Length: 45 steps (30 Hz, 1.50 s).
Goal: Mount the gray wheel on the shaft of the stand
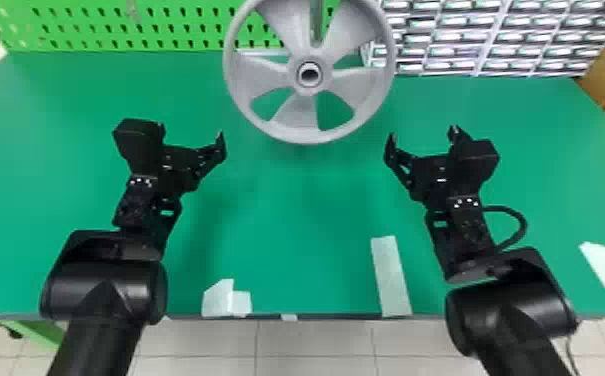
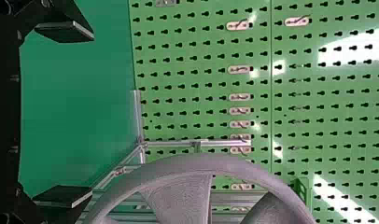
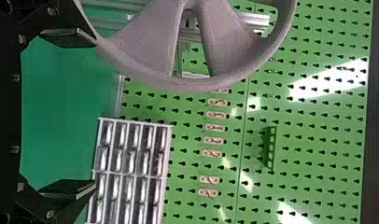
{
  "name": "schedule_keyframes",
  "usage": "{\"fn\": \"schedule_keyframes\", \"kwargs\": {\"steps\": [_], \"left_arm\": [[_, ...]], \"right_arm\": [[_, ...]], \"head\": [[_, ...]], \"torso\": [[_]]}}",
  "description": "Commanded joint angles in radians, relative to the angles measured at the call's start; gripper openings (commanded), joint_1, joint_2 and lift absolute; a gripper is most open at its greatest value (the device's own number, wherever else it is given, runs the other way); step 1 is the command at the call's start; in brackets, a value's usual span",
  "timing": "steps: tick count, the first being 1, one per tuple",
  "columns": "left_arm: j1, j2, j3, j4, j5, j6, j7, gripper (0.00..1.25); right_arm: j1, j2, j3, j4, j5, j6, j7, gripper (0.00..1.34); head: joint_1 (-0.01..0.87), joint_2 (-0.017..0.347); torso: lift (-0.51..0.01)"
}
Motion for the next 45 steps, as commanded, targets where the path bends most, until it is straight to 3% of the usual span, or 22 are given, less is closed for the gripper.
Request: {"fn": "schedule_keyframes", "kwargs": {"steps": [1, 45], "left_arm": [[-0.001, 0.000, -0.001, 0.000, -0.002, 0.001, 0.000, 1.12], [0.006, 0.000, 0.007, 0.000, -0.002, 0.003, -0.011, 1.12]], "right_arm": [[0.000, 0.001, -0.001, 0.000, 0.000, 0.000, 0.001, 1.12], [0.003, 0.001, -0.001, 0.017, -0.003, 0.000, 0.005, 1.12]], "head": [[0.865, 0.052], [0.865, 0.052]], "torso": [[-0.101], [-0.101]]}}
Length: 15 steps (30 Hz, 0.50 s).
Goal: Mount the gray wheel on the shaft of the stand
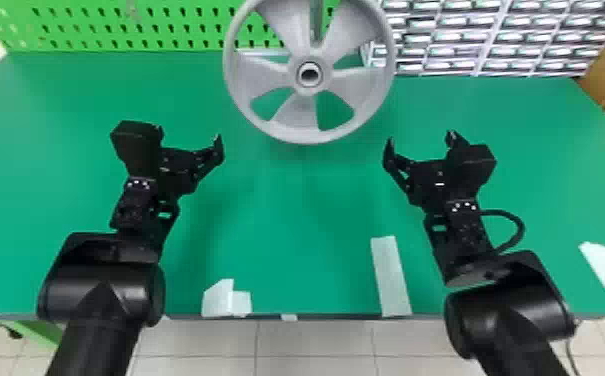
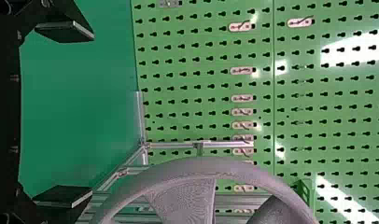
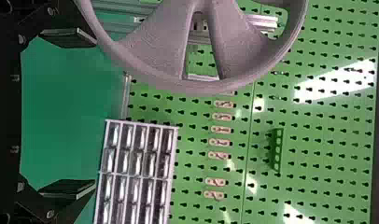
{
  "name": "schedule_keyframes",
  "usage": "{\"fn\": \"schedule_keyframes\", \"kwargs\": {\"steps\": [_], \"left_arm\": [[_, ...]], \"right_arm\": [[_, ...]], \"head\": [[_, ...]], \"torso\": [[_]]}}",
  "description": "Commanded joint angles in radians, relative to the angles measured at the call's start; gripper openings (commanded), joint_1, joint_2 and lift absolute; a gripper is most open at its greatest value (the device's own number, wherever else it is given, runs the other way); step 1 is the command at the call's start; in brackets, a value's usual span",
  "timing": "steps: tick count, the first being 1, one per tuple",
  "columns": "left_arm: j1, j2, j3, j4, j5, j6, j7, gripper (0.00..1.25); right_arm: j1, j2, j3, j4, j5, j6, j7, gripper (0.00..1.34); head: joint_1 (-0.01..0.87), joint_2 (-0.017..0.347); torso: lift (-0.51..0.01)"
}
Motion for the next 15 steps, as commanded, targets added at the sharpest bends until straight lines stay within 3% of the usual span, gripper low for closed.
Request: {"fn": "schedule_keyframes", "kwargs": {"steps": [1, 15], "left_arm": [[0.000, 0.000, -0.003, 0.000, 0.000, 0.000, 0.001, 1.12], [-0.002, 0.000, 0.006, 0.000, 0.005, -0.002, 0.000, 1.12]], "right_arm": [[0.000, 0.001, -0.002, 0.001, -0.001, 0.000, 0.000, 1.12], [-0.003, 0.003, -0.003, 0.007, -0.005, 0.000, 0.000, 1.12]], "head": [[0.865, 0.052], [0.865, 0.052]], "torso": [[-0.101], [-0.101]]}}
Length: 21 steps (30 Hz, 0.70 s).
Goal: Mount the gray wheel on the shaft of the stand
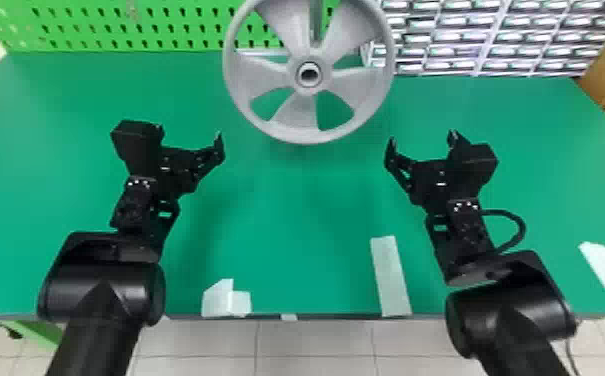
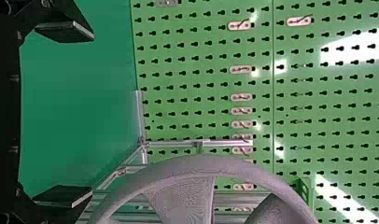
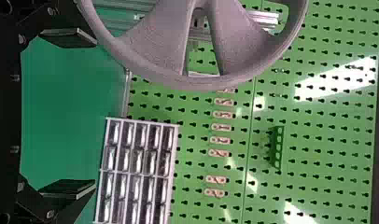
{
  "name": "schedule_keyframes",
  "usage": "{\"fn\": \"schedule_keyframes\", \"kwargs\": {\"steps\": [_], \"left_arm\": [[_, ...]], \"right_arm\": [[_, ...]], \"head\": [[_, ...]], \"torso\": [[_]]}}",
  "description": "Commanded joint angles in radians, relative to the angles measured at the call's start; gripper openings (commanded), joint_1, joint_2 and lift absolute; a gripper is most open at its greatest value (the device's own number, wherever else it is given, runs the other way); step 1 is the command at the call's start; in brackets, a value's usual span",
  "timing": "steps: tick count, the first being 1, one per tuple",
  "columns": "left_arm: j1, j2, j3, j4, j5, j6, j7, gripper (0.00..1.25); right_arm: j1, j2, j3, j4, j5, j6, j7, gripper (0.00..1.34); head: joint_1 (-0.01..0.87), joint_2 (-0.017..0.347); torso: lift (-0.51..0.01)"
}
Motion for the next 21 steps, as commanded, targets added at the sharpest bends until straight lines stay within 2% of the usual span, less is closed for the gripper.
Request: {"fn": "schedule_keyframes", "kwargs": {"steps": [1, 21], "left_arm": [[0.000, 0.000, 0.006, 0.000, 0.009, -0.001, 0.000, 1.12], [-0.003, 0.000, 0.006, 0.023, 0.032, -0.036, -0.002, 1.12]], "right_arm": [[-0.001, 0.002, -0.001, 0.004, -0.007, 0.000, 0.000, 1.12], [-0.001, 0.007, -0.010, 0.011, -0.024, -0.006, 0.006, 1.11]], "head": [[0.865, 0.052], [0.865, 0.052]], "torso": [[-0.101], [-0.101]]}}
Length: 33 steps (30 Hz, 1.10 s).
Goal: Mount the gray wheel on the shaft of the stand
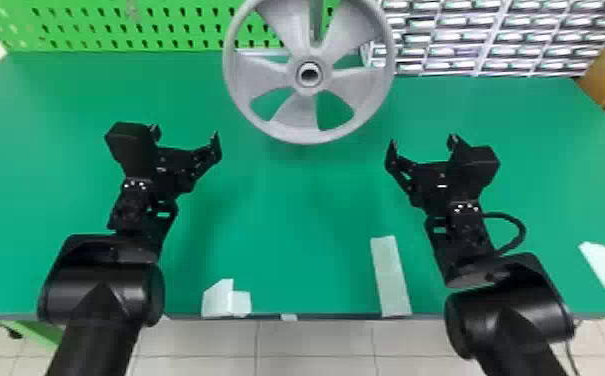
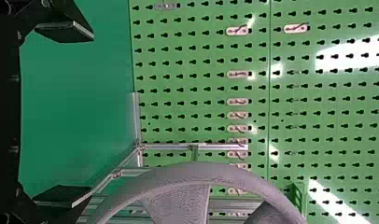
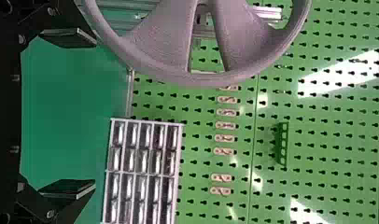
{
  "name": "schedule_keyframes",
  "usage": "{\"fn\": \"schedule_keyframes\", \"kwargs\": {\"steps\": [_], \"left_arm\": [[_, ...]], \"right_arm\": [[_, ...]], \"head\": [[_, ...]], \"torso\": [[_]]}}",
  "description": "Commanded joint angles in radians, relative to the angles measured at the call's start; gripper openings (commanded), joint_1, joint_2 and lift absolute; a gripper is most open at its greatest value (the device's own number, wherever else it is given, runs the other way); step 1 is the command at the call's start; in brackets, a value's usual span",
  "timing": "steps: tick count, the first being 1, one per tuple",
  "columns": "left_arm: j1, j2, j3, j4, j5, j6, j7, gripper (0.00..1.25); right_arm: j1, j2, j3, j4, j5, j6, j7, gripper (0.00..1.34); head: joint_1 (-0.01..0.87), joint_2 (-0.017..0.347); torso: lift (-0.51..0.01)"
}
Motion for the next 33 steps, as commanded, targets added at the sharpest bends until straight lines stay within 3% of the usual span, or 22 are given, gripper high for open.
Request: {"fn": "schedule_keyframes", "kwargs": {"steps": [1, 33], "left_arm": [[0.000, 0.000, -0.002, 0.000, 0.004, 0.000, 0.000, 1.12], [0.018, 0.000, 0.008, 0.000, 0.017, -0.021, -0.002, 1.12]], "right_arm": [[-0.003, 0.002, -0.003, 0.000, 0.000, -0.002, 0.000, 1.11], [-0.013, 0.003, -0.002, 0.000, 0.003, -0.009, 0.001, 1.11]], "head": [[0.865, 0.052], [0.865, 0.052]], "torso": [[-0.101], [-0.101]]}}
